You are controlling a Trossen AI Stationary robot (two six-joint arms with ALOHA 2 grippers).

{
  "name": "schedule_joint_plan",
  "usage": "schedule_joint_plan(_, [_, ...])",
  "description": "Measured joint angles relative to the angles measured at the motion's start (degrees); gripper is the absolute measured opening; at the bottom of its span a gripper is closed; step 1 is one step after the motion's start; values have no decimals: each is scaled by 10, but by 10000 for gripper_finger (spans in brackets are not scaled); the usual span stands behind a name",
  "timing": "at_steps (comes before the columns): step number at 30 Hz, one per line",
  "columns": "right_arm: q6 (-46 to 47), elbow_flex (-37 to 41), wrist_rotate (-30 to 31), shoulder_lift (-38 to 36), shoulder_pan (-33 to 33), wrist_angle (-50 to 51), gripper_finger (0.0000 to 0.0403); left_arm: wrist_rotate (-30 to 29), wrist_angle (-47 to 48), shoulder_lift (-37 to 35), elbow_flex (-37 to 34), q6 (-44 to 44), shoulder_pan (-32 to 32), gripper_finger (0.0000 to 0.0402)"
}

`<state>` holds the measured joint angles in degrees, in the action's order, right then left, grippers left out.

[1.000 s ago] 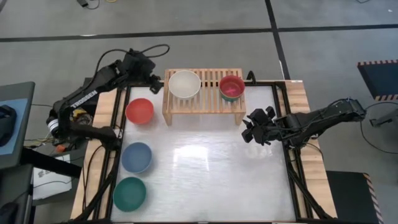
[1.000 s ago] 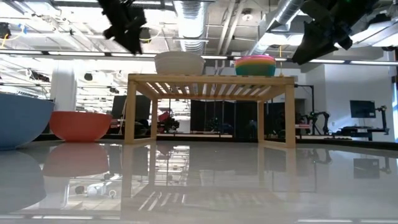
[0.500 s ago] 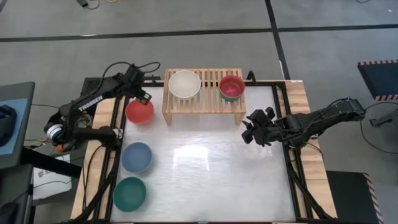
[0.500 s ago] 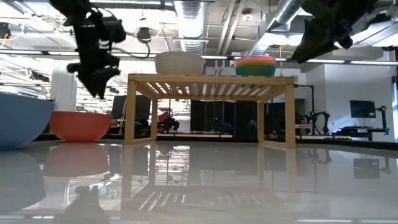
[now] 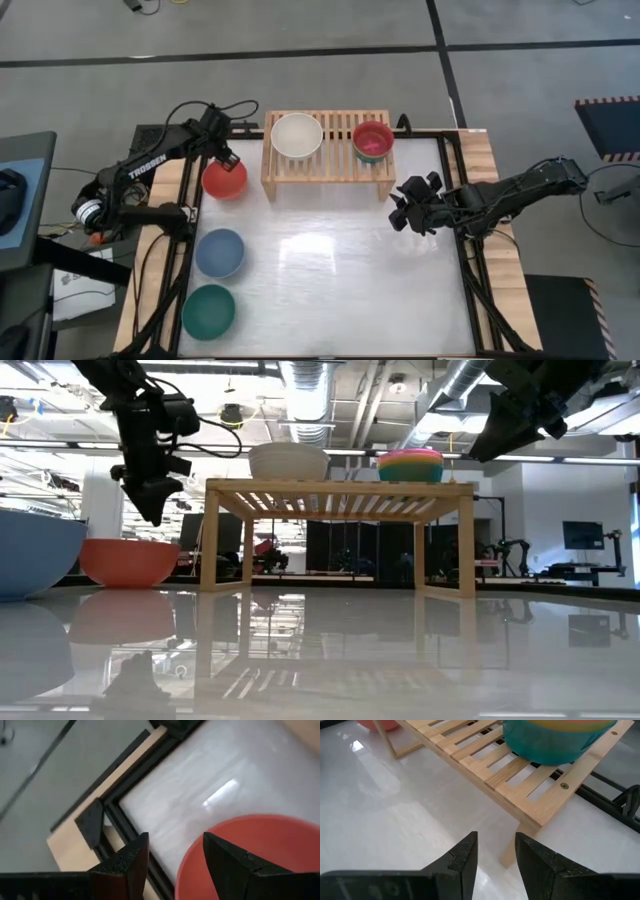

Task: Place and stack bowls onto a shelf
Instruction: Stack the orange bowl on top of the white bowl

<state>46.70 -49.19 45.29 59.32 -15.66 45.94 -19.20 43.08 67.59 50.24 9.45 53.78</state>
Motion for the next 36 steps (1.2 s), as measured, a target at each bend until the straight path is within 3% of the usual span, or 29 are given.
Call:
schedule_joint_plan(8, [-3,0,-2,0,0,3,156,82,-1,0,0,143,0,171])
schedule_joint_plan(14, [-7,0,-3,0,0,4,156,113,-8,43,0,186,1,171])
schedule_joint_plan(25, [-17,0,-9,0,-1,4,156,100,-17,165,0,216,2,167])
schedule_joint_plan(30, [-21,0,-10,0,-1,4,156,66,-13,177,0,211,2,110])
schedule_joint_plan(34, [-21,0,-14,0,-1,4,153,82,29,170,16,196,2,30])
schedule_joint_plan(36, [-21,0,-15,0,-1,4,151,89,47,164,31,166,2,11])
